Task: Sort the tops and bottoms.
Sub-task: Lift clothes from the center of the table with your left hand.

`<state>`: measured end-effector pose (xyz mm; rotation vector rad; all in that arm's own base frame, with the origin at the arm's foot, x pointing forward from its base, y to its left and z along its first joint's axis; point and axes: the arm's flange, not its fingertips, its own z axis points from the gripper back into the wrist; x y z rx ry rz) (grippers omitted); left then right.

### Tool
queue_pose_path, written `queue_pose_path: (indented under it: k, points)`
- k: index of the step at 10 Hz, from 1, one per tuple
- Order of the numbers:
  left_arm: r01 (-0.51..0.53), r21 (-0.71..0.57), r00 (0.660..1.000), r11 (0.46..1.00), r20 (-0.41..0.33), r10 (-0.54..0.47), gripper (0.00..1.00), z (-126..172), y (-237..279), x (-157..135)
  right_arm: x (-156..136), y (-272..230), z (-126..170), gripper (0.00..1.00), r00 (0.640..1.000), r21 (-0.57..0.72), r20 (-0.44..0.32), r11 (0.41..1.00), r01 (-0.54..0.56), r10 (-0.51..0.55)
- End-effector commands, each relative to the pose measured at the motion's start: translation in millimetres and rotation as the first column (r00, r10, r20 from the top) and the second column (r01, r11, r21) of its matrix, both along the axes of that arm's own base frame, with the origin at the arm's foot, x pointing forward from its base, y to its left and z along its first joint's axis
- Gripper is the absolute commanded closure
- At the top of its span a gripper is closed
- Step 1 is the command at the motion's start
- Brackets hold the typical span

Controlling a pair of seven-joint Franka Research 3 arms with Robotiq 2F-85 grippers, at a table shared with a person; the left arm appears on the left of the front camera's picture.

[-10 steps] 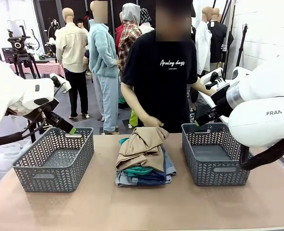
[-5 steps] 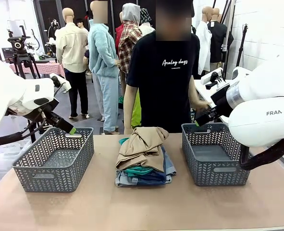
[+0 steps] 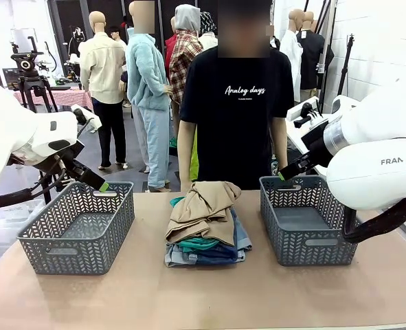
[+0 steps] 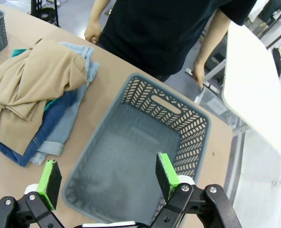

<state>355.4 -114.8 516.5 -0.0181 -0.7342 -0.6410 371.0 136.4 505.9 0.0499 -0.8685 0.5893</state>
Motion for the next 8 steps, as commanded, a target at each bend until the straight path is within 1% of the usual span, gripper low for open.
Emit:
queue_pose_path:
  k: [1, 8]
  points:
    - [-0.002, 0.0, 1.0, 1.0, -0.002, 0.002, 0.0, -1.4, 0.8, 1.3, -0.2, 1.3, 0.3, 0.0, 1.0, -0.004, 0.007, 1.0, 0.0, 0.0]
    - [-0.002, 0.0, 1.0, 1.0, -0.002, 0.002, 0.0, -1.4, 0.8, 1.3, -0.2, 1.3, 0.3, 0.0, 1.0, -0.004, 0.007, 1.0, 0.0, 0.0]
